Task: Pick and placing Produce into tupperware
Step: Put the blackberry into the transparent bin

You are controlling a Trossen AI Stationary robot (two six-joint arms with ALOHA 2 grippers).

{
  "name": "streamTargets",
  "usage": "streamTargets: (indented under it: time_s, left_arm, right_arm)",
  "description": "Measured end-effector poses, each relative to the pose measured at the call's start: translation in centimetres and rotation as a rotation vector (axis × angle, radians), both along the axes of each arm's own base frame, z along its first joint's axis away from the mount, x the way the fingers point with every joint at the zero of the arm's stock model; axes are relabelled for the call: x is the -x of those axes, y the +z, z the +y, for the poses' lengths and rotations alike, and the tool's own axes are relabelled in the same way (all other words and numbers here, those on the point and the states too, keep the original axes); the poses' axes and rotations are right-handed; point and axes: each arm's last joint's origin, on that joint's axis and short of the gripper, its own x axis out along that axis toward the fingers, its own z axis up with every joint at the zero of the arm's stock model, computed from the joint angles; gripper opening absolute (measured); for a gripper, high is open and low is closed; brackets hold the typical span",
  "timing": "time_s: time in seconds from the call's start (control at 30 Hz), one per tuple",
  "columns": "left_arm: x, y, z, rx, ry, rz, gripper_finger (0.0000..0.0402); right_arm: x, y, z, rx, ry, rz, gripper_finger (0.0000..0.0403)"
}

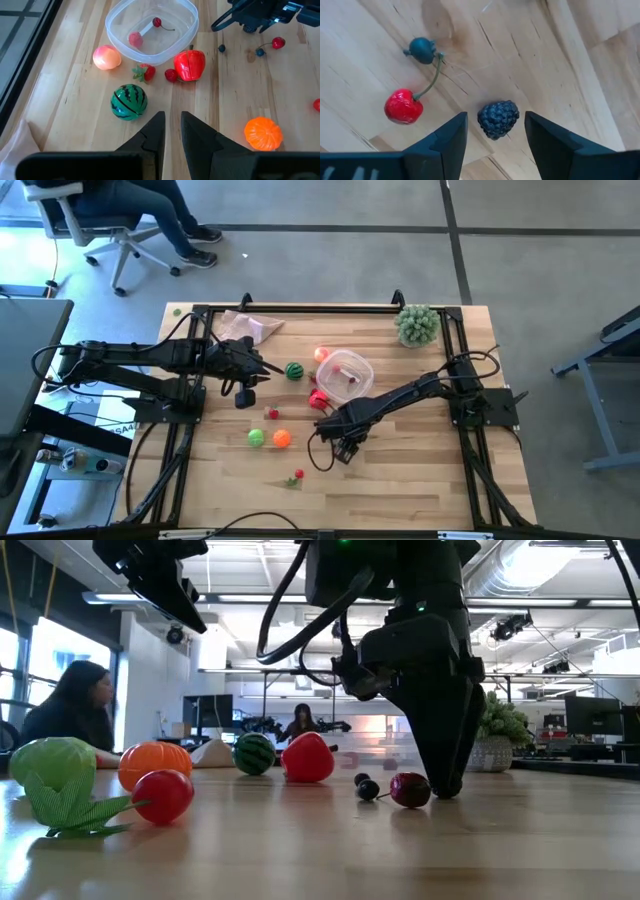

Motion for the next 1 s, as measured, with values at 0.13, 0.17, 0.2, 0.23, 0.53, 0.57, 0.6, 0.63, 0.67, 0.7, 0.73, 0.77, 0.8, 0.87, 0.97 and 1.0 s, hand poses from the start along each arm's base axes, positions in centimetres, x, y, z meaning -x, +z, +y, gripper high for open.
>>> streamTargets:
  time_s: [0.13, 0.17, 0.2, 0.23, 0.53, 0.57, 0.6, 0.63, 0.67, 0.7, 0.73, 0.77, 0.8, 0.87, 0.97, 1.0]
  left_arm:
    - [0.0, 0.0, 0.01, 0.0, 0.001, 0.0, 0.0051]
    - [0.0, 0.0, 0.0, 0.0, 0.0, 0.0, 0.0051]
    - [0.0, 0.0, 0.0, 0.0, 0.0, 0.0, 0.0051]
    - [0.0, 0.0, 0.0, 0.0, 0.0, 0.0, 0.0051]
    - [0.0, 0.0, 0.0, 0.0, 0.0, 0.0, 0.0051]
    - [0.0, 0.0, 0.0, 0.0, 0.0, 0.0, 0.0051]
    - [0.0, 0.0, 0.0, 0.0, 0.0, 0.0, 0.0051]
    - [0.0, 0.0, 0.0, 0.0, 0.0, 0.0, 0.0051]
    - [0.0, 0.0, 0.0, 0.0, 0.0, 0.0, 0.0051]
    - [0.0, 0.0, 0.0, 0.0, 0.0, 0.0, 0.0051]
    - [0.0, 0.0, 0.01, 0.0, 0.0, 0.0, 0.0051]
    - [0.0, 0.0, 0.0, 0.0, 0.0, 0.0, 0.0051]
    - [0.0, 0.0, 0.0, 0.0, 0.0, 0.0, 0.0051]
    - [0.0, 0.0, 0.0, 0.0, 0.0, 0.0, 0.0051]
    - [0.0, 0.0, 0.0, 0.0, 0.0, 0.0, 0.0051]
    - [0.0, 0.0, 0.0, 0.0, 0.0, 0.0, 0.0051]
  right_arm:
    - [-0.02, 0.0, 0.03, -0.008, 0.0, -0.001, 0.0188]
    - [-0.02, 0.0, 0.04, -0.014, 0.001, 0.0, 0.0188]
    - [-0.02, -0.01, 0.06, -0.018, 0.001, 0.001, 0.0188]
    - [-0.02, -0.01, 0.06, -0.018, 0.001, 0.002, 0.0188]
    - [-0.02, 0.0, 0.06, -0.019, -0.004, 0.002, 0.0171]
    - [-0.03, 0.0, 0.06, -0.02, -0.004, 0.002, 0.0166]
    - [-0.04, 0.0, 0.07, -0.02, -0.004, 0.001, 0.0161]
    - [-0.06, 0.0, 0.07, -0.02, -0.004, -0.001, 0.0157]
    - [-0.07, 0.0, 0.08, -0.021, -0.005, -0.003, 0.0153]
    - [-0.09, 0.0, 0.08, -0.021, -0.006, -0.004, 0.0149]
    - [-0.09, 0.0, 0.08, -0.021, -0.006, -0.004, 0.0145]
    - [-0.09, -0.02, 0.08, -0.021, -0.006, -0.004, 0.0143]
    - [-0.09, -0.02, 0.08, -0.021, -0.006, -0.004, 0.014]
    - [-0.09, -0.02, 0.08, -0.021, -0.007, -0.004, 0.0137]
    - [-0.09, -0.02, 0.08, -0.021, -0.007, -0.004, 0.0132]
    - [-0.09, -0.02, 0.08, -0.021, -0.007, -0.004, 0.0129]
